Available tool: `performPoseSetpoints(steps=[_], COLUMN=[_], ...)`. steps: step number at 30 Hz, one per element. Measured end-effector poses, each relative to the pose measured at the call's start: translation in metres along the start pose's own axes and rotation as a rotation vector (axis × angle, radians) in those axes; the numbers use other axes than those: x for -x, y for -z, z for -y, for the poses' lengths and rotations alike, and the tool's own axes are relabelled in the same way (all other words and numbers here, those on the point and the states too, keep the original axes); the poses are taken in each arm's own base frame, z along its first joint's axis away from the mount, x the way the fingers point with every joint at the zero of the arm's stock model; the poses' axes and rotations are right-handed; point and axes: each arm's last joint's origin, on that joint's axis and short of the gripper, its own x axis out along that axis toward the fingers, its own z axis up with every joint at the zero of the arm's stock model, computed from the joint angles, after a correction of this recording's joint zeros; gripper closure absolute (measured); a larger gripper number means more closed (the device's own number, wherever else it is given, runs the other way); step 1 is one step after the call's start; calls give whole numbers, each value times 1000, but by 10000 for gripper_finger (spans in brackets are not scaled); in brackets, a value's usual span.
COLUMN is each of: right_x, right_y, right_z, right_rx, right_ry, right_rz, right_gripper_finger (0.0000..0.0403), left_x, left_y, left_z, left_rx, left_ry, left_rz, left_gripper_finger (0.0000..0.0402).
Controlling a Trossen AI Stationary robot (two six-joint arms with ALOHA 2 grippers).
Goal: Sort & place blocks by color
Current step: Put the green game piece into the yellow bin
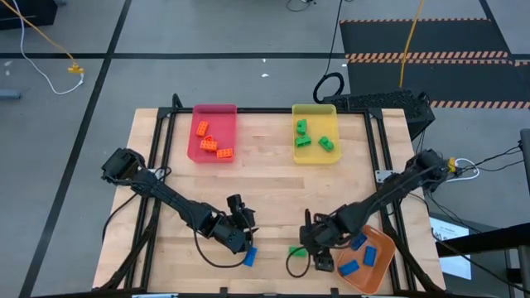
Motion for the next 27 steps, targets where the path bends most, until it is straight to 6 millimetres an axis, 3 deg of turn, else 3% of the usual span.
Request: performPoseSetpoints(steps=[7,18,27], right_x=[-28,-40,-81], right_y=[-9,-15,-15], right_z=[4,7,19], right_rx=[140,246,257], right_ry=[59,187,255], right_rz=[18,104,10], right_gripper_finger=[117,117,117], left_x=[-1,-2,-2], left_y=[-1,-2,-4], left_z=[-1,-3,-2], left_rx=[4,10,29], left_ry=[-3,-7,6], left_rz=[0,0,24], left_gripper_finger=[124,124,124])
